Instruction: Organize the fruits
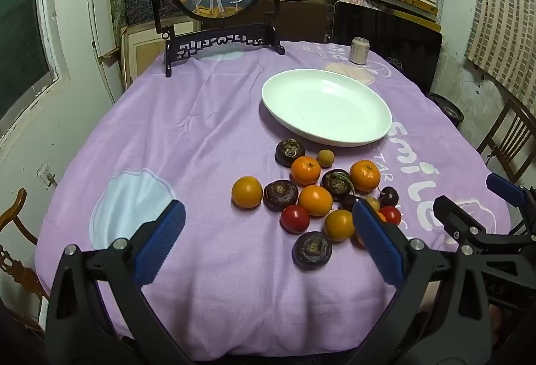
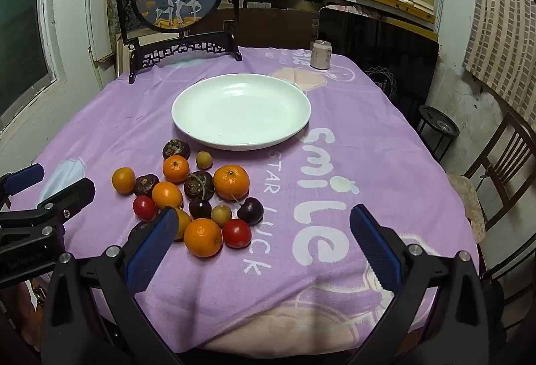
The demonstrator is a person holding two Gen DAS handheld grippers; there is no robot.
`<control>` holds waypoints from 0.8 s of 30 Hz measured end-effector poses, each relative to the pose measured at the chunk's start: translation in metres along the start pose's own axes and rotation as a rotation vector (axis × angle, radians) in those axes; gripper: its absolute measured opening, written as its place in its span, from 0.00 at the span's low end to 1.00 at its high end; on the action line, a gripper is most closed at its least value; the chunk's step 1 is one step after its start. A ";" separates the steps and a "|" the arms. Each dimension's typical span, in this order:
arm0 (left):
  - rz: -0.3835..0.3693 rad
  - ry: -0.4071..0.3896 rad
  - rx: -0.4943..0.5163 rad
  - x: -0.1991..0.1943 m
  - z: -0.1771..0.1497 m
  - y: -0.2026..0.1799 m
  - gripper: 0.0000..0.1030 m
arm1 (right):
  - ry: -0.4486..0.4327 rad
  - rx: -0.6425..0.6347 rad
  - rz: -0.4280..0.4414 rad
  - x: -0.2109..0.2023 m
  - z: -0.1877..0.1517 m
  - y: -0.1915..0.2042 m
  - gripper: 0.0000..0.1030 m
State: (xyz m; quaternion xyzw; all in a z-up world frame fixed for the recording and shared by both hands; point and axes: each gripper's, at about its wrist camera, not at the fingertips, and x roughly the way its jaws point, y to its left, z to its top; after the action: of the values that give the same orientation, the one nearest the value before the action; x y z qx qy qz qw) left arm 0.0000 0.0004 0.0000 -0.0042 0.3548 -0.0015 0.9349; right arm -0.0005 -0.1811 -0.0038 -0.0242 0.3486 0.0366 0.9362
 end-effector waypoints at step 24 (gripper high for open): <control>-0.006 0.006 -0.008 -0.001 0.000 0.000 0.98 | 0.006 -0.001 -0.001 0.002 -0.002 0.001 0.99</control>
State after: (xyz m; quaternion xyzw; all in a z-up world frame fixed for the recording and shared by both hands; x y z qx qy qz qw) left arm -0.0012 0.0008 0.0005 -0.0089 0.3576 -0.0031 0.9338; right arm -0.0003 -0.1800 -0.0069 -0.0252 0.3516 0.0362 0.9351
